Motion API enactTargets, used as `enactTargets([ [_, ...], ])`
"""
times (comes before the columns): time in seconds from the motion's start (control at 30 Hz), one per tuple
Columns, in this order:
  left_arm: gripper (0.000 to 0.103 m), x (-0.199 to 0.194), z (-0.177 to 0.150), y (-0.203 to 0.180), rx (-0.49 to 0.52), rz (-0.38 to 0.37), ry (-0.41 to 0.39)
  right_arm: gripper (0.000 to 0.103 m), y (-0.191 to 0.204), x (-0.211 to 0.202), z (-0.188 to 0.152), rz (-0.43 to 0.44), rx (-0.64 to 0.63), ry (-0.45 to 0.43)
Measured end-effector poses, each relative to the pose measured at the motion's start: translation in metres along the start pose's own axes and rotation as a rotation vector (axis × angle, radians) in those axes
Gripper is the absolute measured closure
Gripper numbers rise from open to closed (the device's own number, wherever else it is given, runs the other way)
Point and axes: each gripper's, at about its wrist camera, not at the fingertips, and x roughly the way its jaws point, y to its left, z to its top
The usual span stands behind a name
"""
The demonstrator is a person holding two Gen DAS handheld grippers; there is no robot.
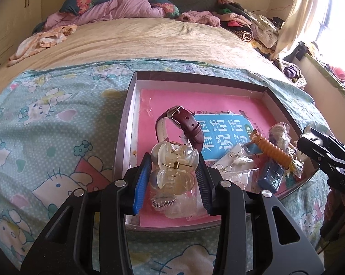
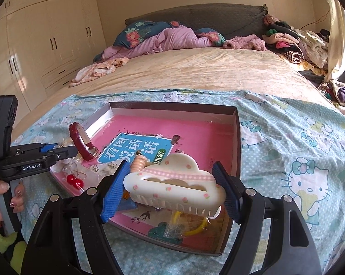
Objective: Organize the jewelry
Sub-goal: 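Lower the flower clip with the left tool into the box while the right tool drops the cloud clip in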
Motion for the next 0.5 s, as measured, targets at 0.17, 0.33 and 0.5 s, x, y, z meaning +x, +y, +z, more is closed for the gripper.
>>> enactTargets([
  [0.17, 0.072, 0.0003, -0.0002, -0.0001, 0.002, -0.004, 0.001, 0.030, 0.0000, 0.0050, 0.0005, 0.001, 0.007, 0.006],
  [0.33, 0.072, 0.0003, -0.0001, 0.0002, 0.002, -0.003, 0.002, 0.030, 0.0005, 0.0070, -0.0006, 0.020, 0.021, 0.016],
  [0.5, 0.072, 0.0003, -0.0003, -0.0004, 0.002, -0.001, 0.002, 0.017, 0.0004, 0.0026, -0.0020, 0.023, 0.043, 0.010],
])
